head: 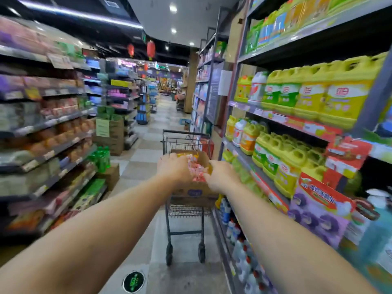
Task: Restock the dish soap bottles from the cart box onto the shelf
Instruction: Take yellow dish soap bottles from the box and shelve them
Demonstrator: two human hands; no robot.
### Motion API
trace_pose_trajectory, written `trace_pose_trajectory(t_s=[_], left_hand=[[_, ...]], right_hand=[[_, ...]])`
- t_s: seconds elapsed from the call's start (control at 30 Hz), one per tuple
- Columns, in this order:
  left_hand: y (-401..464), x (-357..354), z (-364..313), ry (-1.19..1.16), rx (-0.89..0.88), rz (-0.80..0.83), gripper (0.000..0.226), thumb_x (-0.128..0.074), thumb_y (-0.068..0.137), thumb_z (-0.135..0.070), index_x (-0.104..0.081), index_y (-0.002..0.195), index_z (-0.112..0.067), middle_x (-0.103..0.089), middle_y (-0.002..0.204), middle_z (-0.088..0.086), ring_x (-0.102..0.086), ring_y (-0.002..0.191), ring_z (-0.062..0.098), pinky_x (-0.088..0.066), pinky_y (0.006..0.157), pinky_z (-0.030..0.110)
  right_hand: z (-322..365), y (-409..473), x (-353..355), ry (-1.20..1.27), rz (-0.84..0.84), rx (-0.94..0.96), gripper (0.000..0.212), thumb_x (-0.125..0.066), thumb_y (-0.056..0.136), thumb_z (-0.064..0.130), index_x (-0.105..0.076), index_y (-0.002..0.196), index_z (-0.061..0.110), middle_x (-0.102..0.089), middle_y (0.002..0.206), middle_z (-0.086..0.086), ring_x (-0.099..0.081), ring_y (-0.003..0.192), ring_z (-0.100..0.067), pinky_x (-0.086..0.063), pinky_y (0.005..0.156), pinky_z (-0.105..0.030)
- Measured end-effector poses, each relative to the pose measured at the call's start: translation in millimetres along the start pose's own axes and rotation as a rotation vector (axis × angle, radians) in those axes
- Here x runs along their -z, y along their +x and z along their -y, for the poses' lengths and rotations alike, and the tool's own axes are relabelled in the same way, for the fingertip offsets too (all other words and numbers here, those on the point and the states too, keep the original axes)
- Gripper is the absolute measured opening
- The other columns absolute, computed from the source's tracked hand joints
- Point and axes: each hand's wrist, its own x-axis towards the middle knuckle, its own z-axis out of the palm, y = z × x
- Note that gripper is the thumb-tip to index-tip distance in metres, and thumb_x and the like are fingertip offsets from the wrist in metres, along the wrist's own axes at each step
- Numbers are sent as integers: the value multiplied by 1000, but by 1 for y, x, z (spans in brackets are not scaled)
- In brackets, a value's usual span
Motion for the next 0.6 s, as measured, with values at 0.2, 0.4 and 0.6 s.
trace_pose_trajectory(t_s=[0.2, 0.4, 0.6], left_hand=[[118, -68, 28, -38, 69, 30, 67, -54, 87, -61, -31, 147, -40, -46, 141, 10, -38, 133, 31, -27, 111, 46], [244, -112, 46, -63, 146, 53, 70, -56, 87, -61, -31, 148, -36, -44, 145, 9, -35, 136, 30, -27, 115, 47], [349, -155, 94, -59, 165, 95, 76, -56, 83, -67, -33, 148, -34, -47, 142, 7, -39, 133, 28, -30, 110, 44]], right_hand=[[-12, 135, -66, 55, 33, -1, 57, -51, 94, 42, -33, 146, 26, -43, 143, -7, -43, 130, -35, -43, 102, -51], [-31, 278, -109, 72, 104, 21, 61, -55, 94, 42, -30, 147, 24, -44, 142, -10, -46, 127, -34, -45, 101, -44], [-10, 396, -165, 94, 181, 33, 66, -56, 93, 43, -25, 150, 27, -43, 144, -11, -47, 127, -36, -44, 102, -46]])
